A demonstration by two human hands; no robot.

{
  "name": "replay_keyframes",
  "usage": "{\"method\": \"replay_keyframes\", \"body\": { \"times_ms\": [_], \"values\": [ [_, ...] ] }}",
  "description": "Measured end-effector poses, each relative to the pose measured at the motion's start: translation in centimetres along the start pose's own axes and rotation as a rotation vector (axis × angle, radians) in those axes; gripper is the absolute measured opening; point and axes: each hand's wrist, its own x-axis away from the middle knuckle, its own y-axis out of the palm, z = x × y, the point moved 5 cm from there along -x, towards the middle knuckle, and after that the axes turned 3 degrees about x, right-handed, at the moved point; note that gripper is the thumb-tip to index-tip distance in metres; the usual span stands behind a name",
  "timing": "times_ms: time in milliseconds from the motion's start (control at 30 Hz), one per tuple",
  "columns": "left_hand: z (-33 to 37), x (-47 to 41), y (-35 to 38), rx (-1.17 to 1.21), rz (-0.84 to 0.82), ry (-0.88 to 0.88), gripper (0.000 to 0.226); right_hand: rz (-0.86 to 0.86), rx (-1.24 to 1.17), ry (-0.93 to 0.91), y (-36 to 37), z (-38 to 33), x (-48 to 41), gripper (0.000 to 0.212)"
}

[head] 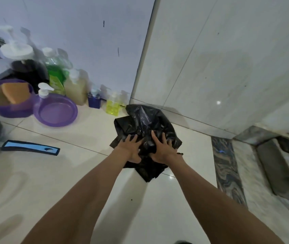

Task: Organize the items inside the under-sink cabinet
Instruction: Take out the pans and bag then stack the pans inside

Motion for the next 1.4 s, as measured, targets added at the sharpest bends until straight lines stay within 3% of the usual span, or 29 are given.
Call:
{"method": "replay_keyframes", "body": {
  "times_ms": [167, 400, 600, 767, 833, 1033, 1133, 1400],
  "values": [
    [-1.3, 0.5, -1.5, 0.116, 0.093, 0.004, 0.102, -0.132, 0.046, 0.047, -1.2, 0.1, -0.9, 0.098],
    [-5.9, 5.9, -6.2, 0.189, 0.226, -0.112, 0.1, -0.029, 0.212, 0.036, -7.6, -4.4, 1.7, 0.085],
    [-11.9, 14.4, -9.3, 0.295, 0.432, -0.241, 0.08, 0.057, 0.24, -0.19, -12.5, -13.8, 5.4, 0.067],
    [-19.5, 21.7, -9.4, 0.639, 0.635, -0.423, 0.055, 0.114, 0.259, -0.357, -15.4, -24.7, 8.7, 0.062],
    [-22.2, 24.2, -9.0, 0.668, 0.725, -0.478, 0.055, 0.131, 0.283, -0.452, -15.9, -28.9, 10.0, 0.059],
    [-30.3, 32.9, -5.5, 0.678, 0.876, -0.74, 0.044, 0.097, 0.175, -0.682, -12.1, -40.4, 11.7, 0.062],
    [-34.5, 38.0, -1.9, 0.732, 0.948, -0.94, 0.051, -0.069, 0.023, -0.75, -7.0, -46.2, 12.1, 0.064],
    [-40.9, 46.8, 7.1, 0.746, 1.074, -1.39, 0.063, -0.385, -0.154, -0.708, 3.9, -55.2, 13.0, 0.054]
  ]
}}
